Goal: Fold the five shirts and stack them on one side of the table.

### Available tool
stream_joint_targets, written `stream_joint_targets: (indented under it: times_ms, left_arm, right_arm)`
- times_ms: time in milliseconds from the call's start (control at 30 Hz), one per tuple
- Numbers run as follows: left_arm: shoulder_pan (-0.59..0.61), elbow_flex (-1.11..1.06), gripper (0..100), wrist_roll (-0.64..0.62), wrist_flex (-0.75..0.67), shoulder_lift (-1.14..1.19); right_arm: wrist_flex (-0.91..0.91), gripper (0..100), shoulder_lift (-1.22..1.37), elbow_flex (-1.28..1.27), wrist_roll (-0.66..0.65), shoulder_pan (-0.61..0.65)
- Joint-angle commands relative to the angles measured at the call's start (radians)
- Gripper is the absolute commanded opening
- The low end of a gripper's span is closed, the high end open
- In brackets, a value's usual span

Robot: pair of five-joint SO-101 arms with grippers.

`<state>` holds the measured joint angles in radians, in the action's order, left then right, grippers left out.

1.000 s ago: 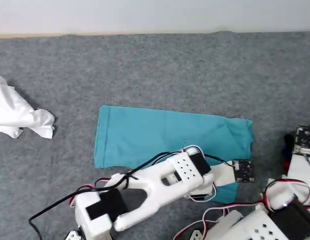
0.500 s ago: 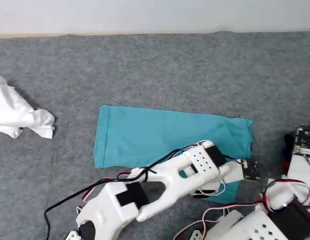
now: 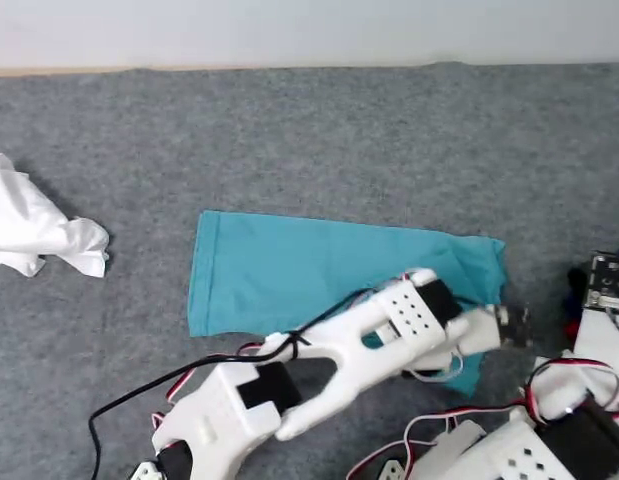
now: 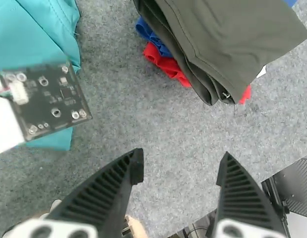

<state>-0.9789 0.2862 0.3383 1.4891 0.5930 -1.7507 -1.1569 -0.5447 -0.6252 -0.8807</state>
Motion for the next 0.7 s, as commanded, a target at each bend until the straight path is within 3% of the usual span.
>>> stream_joint_targets:
  times_ms: [0, 367, 667]
  left_arm:
    - [0.057, 0.067, 0, 0.002, 0.003, -0.086]
    - [0.324, 0.079, 0, 0.002, -0.071, -0.029]
    - [0.367, 0.079, 0, -0.031, -0.121, 0.028]
  right_arm:
    - [-0.031, 25.3, 0.004, 0.003, 0.002, -0.013]
    - [-0.033, 25.3, 0.005, -0.035, 0.002, -0.010]
    - [-0.031, 25.3, 0.002, -0.095, 0.002, -0.007]
